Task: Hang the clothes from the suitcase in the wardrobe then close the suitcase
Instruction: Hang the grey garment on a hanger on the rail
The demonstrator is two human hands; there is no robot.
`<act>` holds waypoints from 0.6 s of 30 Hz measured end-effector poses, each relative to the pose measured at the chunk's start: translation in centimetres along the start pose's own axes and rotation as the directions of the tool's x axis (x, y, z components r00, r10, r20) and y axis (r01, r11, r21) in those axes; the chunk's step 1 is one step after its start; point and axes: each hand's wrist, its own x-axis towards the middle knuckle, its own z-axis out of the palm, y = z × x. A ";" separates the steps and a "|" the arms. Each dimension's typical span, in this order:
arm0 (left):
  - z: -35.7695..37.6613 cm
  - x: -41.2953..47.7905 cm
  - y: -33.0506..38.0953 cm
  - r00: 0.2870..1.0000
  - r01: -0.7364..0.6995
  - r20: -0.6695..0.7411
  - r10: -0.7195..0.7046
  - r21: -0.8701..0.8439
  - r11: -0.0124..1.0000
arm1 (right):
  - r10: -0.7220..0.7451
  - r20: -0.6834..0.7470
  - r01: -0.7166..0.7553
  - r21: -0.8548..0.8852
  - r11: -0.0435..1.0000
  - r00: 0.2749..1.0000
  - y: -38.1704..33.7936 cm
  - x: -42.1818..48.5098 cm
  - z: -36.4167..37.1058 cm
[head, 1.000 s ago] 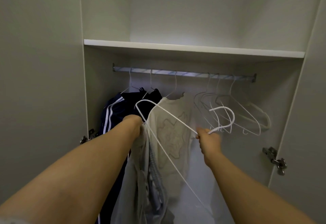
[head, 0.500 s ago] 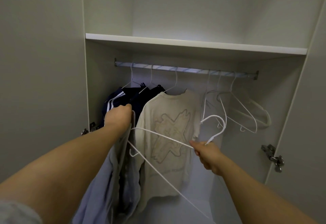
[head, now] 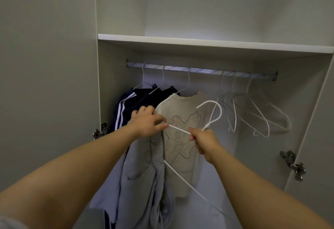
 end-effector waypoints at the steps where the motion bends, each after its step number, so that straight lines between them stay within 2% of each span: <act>1: -0.2 0.0 0.1 1.000 -0.015 -0.019 0.016 0.055 0.998 | -0.020 -0.024 0.020 -0.002 1.000 1.000 -0.3 0.2 -0.2; 4: -0.4 0.1 0.3 0.992 -0.080 -0.091 0.086 0.071 0.994 | -0.145 -0.129 0.143 -0.025 0.989 0.981 -1.3 0.4 -1.1; 6: -0.1 0.1 0.6 0.986 -0.107 -0.137 0.099 -0.052 0.993 | -0.264 -0.160 0.262 -0.036 0.964 0.951 -2.1 0.3 -1.9; 8: 0.1 0.2 1.0 0.975 -0.095 -0.218 0.045 -0.226 0.969 | -0.372 -0.199 0.327 -0.227 0.917 0.907 -2.4 0.3 -2.5; 10: -0.1 0.5 1.9 0.960 -0.096 -0.280 -0.005 -0.348 0.933 | -0.477 -0.302 0.340 -0.409 0.847 0.825 -2.4 -0.1 -2.6; 14: -0.9 1.1 3.5 0.948 -0.148 -0.316 0.034 -0.343 0.927 | -0.569 -0.486 0.348 -0.472 0.810 0.663 -1.9 -1.4 -1.9; 16: -0.9 1.3 3.8 0.941 -0.138 -0.339 0.007 -0.367 0.920 | -0.589 -0.479 0.307 -0.544 0.781 0.651 -1.5 -1.7 -1.8; 18: -1.0 1.4 4.0 0.929 -0.122 -0.367 -0.052 -0.435 0.892 | -0.582 -0.396 0.321 -0.554 0.768 0.711 -1.2 -1.8 -1.3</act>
